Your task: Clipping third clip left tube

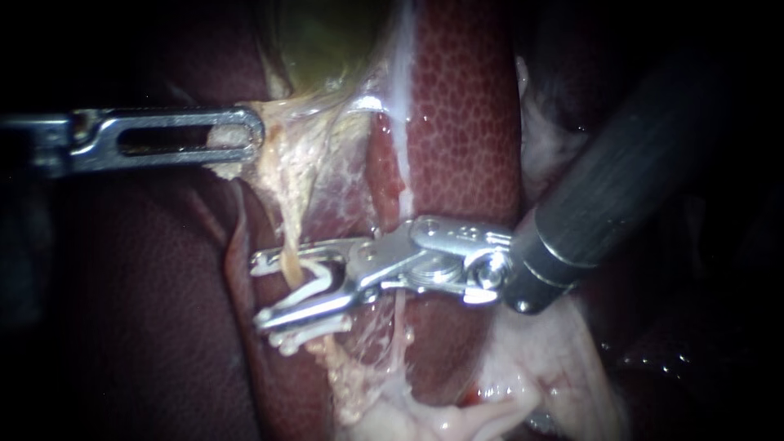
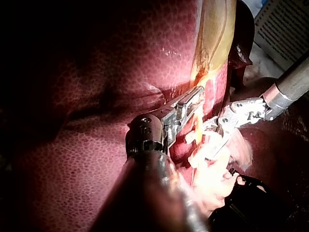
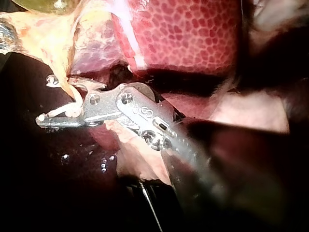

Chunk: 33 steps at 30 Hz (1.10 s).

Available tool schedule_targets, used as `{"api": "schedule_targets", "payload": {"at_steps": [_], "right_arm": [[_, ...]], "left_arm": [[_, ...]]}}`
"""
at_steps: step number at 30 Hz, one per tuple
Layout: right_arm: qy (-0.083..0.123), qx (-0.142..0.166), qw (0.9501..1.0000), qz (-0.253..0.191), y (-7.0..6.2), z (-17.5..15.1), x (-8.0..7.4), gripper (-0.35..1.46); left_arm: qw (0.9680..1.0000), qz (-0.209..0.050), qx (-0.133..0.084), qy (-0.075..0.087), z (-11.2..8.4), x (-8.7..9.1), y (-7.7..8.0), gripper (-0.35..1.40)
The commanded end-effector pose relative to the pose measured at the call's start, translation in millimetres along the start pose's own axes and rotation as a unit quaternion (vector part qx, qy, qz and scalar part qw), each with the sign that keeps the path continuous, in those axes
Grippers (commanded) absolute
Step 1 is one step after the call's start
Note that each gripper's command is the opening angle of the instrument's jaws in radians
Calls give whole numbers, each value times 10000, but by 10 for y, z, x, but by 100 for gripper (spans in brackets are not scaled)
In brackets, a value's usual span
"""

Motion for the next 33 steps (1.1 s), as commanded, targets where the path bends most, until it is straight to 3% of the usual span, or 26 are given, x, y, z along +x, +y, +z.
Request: {"api": "schedule_targets", "payload": {"at_steps": [1, 15, 18, 33], "right_arm": [[-3, 8, 10000, -4, 0, -1, 0, 46], [-3, 47, 10000, 32, 2, -10, -1, -13], [12, 54, 10000, 58, 3, -11, -2, -35], [-168, 68, 9997, 151, 3, -11, -5, -35]], "left_arm": [[10000, 2, 1, 0, 0, 0, 0, -13], [10000, 2, 1, 1, 0, 0, 0, -13], [10000, 2, 1, 1, 0, 0, 0, -13], [10000, 2, 2, 1, 0, 0, 0, -13]]}}
